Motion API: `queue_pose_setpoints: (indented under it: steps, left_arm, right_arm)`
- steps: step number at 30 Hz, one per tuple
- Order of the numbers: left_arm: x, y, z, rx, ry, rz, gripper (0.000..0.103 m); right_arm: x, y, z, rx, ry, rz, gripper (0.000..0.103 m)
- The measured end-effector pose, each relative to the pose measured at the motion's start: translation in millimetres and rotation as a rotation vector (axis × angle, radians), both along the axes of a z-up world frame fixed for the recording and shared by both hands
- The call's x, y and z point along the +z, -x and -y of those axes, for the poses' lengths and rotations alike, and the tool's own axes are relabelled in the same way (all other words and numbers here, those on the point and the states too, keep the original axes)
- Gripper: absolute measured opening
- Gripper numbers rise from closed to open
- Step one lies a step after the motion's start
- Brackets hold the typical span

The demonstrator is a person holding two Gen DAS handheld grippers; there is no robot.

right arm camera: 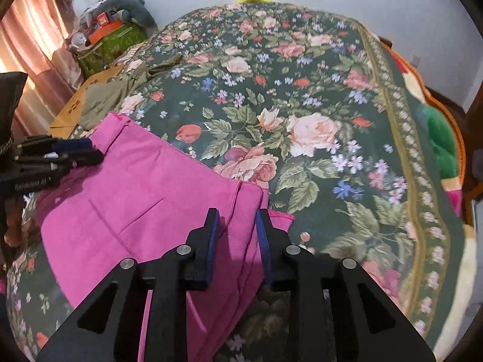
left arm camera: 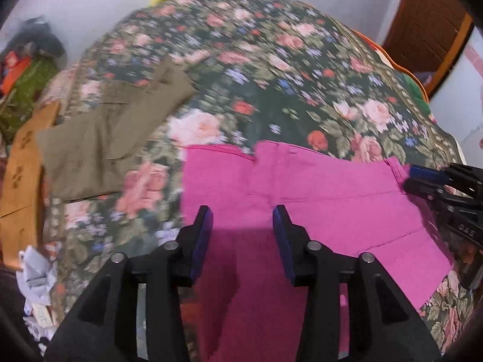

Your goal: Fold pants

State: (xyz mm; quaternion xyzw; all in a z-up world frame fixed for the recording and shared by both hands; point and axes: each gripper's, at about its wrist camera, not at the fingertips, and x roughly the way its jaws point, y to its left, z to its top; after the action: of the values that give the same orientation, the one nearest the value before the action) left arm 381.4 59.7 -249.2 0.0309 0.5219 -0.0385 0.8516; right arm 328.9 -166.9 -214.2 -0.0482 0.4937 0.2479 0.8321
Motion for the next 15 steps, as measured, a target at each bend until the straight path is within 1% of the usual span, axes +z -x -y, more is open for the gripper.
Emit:
queue_pose_setpoints:
  steps: [2, 5, 6, 7, 8, 9, 10, 11, 13, 15]
  left_arm:
    - [9.3, 8.2, -5.8, 0.006, -0.023, 0.027, 0.044]
    - [19.7, 17.6, -14.6, 0.01, -0.015, 0.041, 0.047]
    - [22.5, 20.5, -17.2, 0.011, -0.009, 0.045, 0.049]
    - [26.1, 24.2, -20.4, 0.013, -0.002, 0.051, 0.052]
    - [28.1, 26.2, -21.8, 0.014, 0.004, 0.055, 0.054]
    - [29.7, 28.2, -22.9, 0.013, 0.011, 0.058, 0.057]
    - [30.8, 30.4, -24.0, 0.011, 0.02, 0.059, 0.061]
    - [31.0, 32.2, -25.1, 0.009, 0.032, 0.058, 0.063]
    - [28.9, 33.7, -25.0, 0.011, 0.041, 0.051, 0.071]
    - [23.4, 32.9, -23.4, 0.012, 0.046, 0.035, 0.073]
  right_arm:
    - [6.6, 6.4, 3.7, 0.003, 0.017, 0.018, 0.023]
    - [15.2, 14.8, 12.3, -0.006, 0.001, 0.024, 0.026]
    - [17.5, 17.4, 15.0, -0.013, -0.006, 0.025, 0.032]
    - [19.4, 20.5, 17.3, -0.022, -0.01, 0.027, 0.043]
    - [20.9, 23.8, 19.2, -0.036, -0.01, 0.034, 0.048]
    - [22.0, 26.9, 21.0, -0.05, -0.012, 0.041, 0.059]
    - [22.7, 29.9, 22.4, -0.064, -0.017, 0.047, 0.065]
    - [22.6, 32.7, 23.8, -0.077, -0.026, 0.046, 0.067]
    - [18.7, 35.5, 25.4, -0.09, -0.042, 0.018, 0.069]
    - [13.2, 36.0, 25.0, -0.093, -0.058, -0.018, 0.069]
